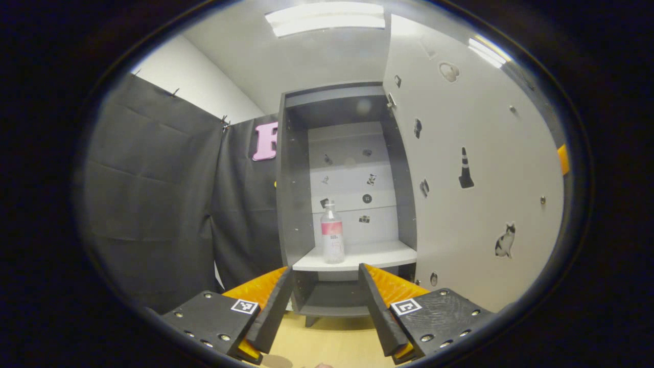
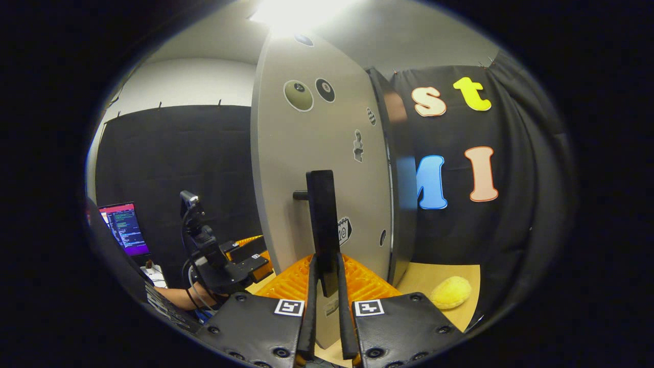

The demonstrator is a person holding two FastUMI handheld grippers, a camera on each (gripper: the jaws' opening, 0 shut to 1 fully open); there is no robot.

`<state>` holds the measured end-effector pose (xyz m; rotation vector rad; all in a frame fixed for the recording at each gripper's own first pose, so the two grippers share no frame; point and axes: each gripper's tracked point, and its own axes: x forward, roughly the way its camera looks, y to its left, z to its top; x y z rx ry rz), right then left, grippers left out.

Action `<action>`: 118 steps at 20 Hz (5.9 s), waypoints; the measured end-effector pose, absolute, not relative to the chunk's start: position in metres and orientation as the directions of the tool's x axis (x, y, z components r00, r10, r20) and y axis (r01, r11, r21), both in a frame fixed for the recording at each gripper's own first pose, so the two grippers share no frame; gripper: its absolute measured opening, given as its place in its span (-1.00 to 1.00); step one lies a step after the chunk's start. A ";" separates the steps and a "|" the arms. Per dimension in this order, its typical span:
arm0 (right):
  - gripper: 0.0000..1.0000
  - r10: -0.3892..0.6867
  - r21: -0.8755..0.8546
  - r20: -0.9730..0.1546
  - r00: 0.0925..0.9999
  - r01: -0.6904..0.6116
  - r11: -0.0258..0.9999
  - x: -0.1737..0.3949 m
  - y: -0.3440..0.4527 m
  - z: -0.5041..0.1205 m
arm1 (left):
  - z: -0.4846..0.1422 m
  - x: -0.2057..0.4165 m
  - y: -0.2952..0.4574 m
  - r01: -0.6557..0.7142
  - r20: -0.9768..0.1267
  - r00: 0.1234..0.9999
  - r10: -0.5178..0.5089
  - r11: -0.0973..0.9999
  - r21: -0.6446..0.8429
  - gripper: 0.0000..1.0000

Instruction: Open the cabinet door with the right hand, grasp the bottle in the cabinet with the left hand and place it on the coaster, then close the cabinet door with the right hand.

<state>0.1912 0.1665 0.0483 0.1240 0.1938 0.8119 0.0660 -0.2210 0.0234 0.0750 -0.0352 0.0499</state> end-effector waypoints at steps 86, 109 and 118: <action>0.93 0.078 0.044 -0.184 0.980 -0.071 0.997 0.260 0.070 -0.018 | -0.108 0.060 -0.039 -0.091 -0.070 0.994 0.088 0.995 -0.049 0.41; 0.93 0.006 -0.003 -0.254 0.967 -0.007 1.000 0.258 0.059 -0.050 | -0.304 0.036 -0.051 -0.091 -0.297 0.952 0.079 0.995 -0.027 0.41; 0.93 0.015 -0.017 -0.253 0.967 -0.020 1.000 0.260 0.070 -0.056 | -0.326 0.031 -0.054 -0.109 -0.309 0.946 0.098 0.994 -0.019 0.42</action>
